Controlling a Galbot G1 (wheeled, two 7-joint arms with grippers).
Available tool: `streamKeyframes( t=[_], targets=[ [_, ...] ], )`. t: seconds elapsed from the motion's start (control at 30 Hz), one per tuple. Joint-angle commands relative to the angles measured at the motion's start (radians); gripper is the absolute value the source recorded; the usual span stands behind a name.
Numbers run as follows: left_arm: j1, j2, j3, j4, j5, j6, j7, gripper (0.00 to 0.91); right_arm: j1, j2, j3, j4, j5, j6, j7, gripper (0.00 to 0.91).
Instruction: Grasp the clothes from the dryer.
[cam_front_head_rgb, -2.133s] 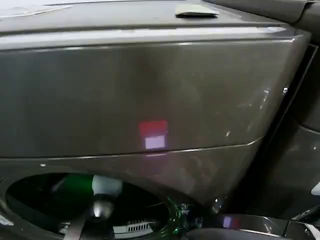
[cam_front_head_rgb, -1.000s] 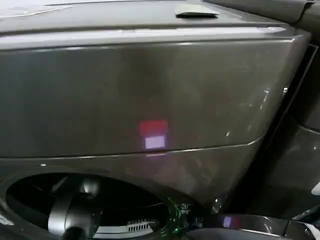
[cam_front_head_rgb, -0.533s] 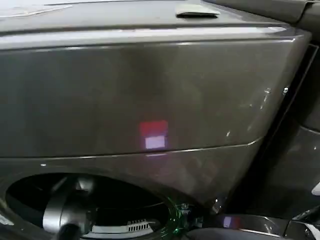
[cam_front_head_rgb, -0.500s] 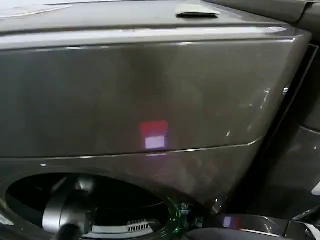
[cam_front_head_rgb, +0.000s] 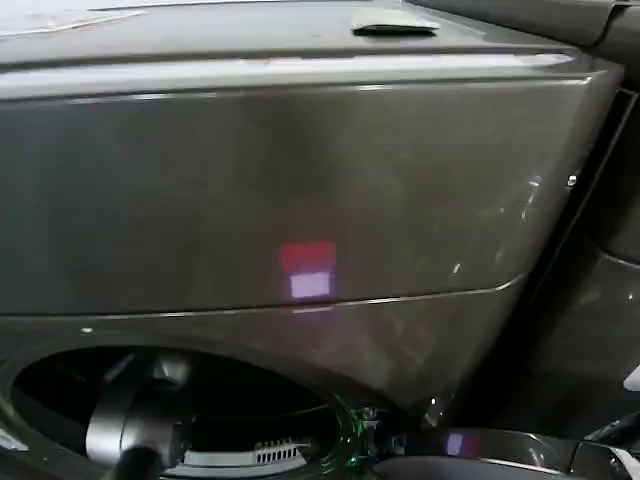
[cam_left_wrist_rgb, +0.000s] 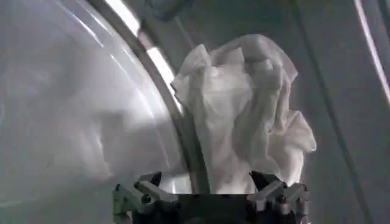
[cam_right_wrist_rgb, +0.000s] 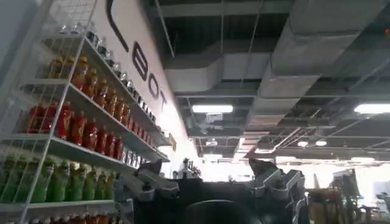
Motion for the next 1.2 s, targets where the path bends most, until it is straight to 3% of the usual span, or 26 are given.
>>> streamKeyframes(
  t=[0.03,0.57,1.07,1.1,1.13,1.17,1.2],
  targets=[
    [0.019,0.004,0.032,0.050,-0.140,-0.036,-0.047,0.907,0.001,0.010,-0.009,0.006,-0.010,0.007,0.000,0.907],
    [0.051,0.031,0.021,0.140,-0.042,-0.014,-0.070,0.907,0.025,0.031,-0.059,0.025,-0.034,0.022,0.000,0.907],
    [0.052,0.027,0.015,0.153,-0.101,-0.005,-0.052,0.907,0.032,0.038,-0.072,0.023,-0.036,0.034,0.002,0.907],
    [0.052,0.027,0.011,0.153,-0.102,-0.001,-0.049,0.853,0.032,0.039,-0.072,0.022,-0.036,0.035,0.002,0.907],
    [0.051,0.026,-0.003,0.155,-0.105,-0.003,-0.043,0.375,0.032,0.038,-0.072,0.021,-0.036,0.035,0.002,0.907],
    [0.050,0.027,-0.004,0.156,-0.115,-0.002,-0.038,0.182,0.032,0.038,-0.072,0.021,-0.036,0.036,0.002,0.907],
    [0.050,0.028,-0.004,0.154,-0.122,-0.002,-0.032,0.182,0.032,0.039,-0.073,0.020,-0.037,0.036,0.002,0.907]
  ],
)
